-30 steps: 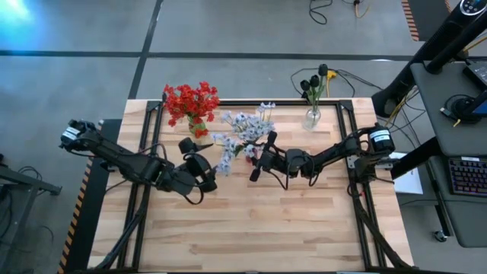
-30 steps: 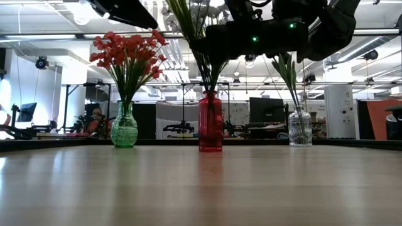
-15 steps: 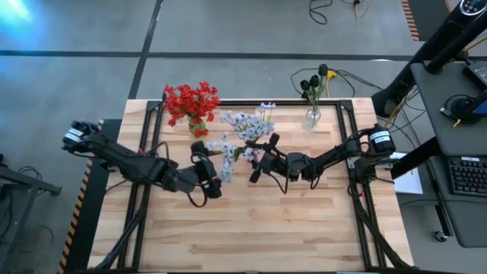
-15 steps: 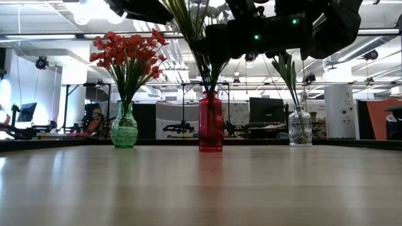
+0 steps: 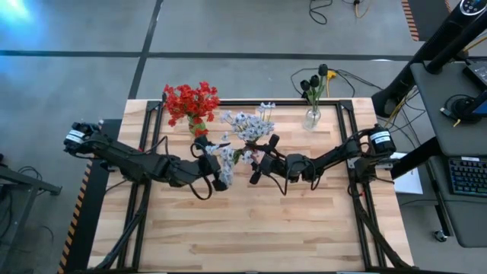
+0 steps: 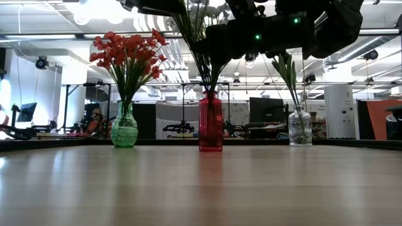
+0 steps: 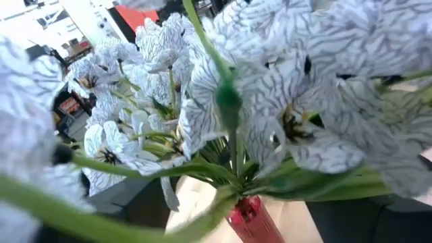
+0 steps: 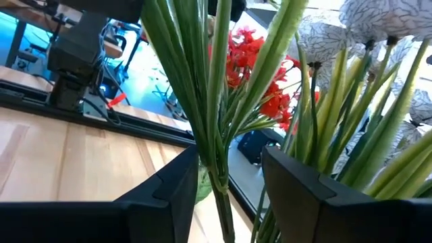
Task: Sort flowers into vase by color
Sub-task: Put the white flowers into the red vase
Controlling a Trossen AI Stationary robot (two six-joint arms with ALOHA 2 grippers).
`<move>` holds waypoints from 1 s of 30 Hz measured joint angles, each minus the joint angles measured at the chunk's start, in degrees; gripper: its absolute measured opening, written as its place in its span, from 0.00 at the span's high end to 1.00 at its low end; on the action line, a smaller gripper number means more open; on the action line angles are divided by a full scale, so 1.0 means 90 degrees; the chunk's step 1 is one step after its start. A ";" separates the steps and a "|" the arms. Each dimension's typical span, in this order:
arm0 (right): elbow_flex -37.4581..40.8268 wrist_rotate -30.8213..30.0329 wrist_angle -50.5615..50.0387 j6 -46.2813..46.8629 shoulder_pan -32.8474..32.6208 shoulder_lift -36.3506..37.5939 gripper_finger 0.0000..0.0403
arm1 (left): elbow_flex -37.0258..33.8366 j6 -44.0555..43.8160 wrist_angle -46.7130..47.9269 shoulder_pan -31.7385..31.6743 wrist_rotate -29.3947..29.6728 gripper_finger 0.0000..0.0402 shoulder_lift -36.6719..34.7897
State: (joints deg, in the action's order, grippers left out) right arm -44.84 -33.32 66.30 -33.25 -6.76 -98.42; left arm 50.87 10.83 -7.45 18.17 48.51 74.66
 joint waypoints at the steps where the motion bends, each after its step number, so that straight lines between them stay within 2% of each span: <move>1: 0.0000 -0.0014 0.0000 0.0002 0.0000 0.0001 0.61 | 0.0000 0.0036 -0.0035 -0.0001 -0.0001 0.31 0.0004; 13: -0.0002 -0.0182 -0.0003 0.0004 -0.0204 0.0030 0.59 | 0.0000 -0.0017 -0.0101 -0.0279 -0.0002 0.65 0.0007; 19: -0.0002 -0.0801 -0.0088 0.0056 -0.0533 0.0098 0.57 | 0.0000 0.0017 -0.0098 -0.0284 -0.0002 0.77 0.0007; 23: 0.0000 -0.0778 -0.0968 0.0671 -0.0710 0.0403 0.58 | 0.0000 0.0039 -0.0094 -0.0282 -0.0002 0.81 0.0007; 26: 0.0000 -0.0687 -0.2135 0.1478 -0.0721 0.0889 0.59 | 0.0000 0.0059 -0.0077 -0.0282 -0.0002 0.84 0.0007; 30: 0.0002 -0.0067 -0.3971 0.2953 -0.0605 0.1764 0.60 | 0.0000 0.0078 -0.0072 -0.0284 -0.0002 0.87 0.0007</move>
State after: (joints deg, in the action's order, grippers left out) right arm -44.82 -33.92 30.56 -6.67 -12.21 -82.54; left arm 50.87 11.53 -8.10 15.62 48.49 74.72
